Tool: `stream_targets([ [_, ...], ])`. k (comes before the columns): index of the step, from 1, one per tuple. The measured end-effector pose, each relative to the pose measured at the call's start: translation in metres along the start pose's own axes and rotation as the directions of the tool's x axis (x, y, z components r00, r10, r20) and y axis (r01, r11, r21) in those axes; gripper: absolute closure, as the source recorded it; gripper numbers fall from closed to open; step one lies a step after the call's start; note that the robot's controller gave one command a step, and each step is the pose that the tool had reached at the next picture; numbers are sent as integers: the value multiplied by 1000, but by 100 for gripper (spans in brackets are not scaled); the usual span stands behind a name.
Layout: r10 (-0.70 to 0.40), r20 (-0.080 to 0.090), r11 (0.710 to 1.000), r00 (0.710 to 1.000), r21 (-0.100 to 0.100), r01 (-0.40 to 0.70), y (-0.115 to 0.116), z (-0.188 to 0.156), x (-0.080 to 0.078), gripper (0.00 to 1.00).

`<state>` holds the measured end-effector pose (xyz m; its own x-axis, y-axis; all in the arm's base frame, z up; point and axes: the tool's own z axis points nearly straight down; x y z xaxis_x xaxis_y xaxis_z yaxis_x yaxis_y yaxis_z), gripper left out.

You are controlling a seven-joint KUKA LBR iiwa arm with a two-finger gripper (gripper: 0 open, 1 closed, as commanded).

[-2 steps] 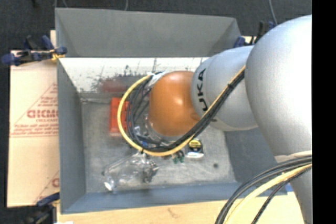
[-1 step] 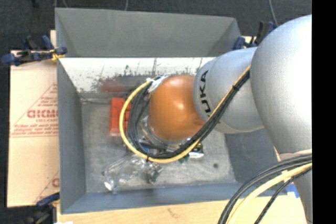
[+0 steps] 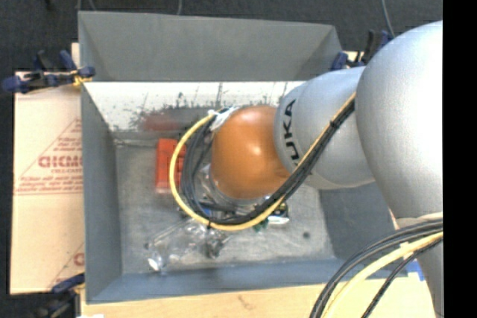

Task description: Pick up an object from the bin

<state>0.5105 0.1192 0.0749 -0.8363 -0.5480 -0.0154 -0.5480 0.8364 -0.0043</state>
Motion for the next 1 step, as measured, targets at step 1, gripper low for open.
stream_targets([
  [1,7,-12,1000,1000,-3,-7,-1,-29,-1,100],
])
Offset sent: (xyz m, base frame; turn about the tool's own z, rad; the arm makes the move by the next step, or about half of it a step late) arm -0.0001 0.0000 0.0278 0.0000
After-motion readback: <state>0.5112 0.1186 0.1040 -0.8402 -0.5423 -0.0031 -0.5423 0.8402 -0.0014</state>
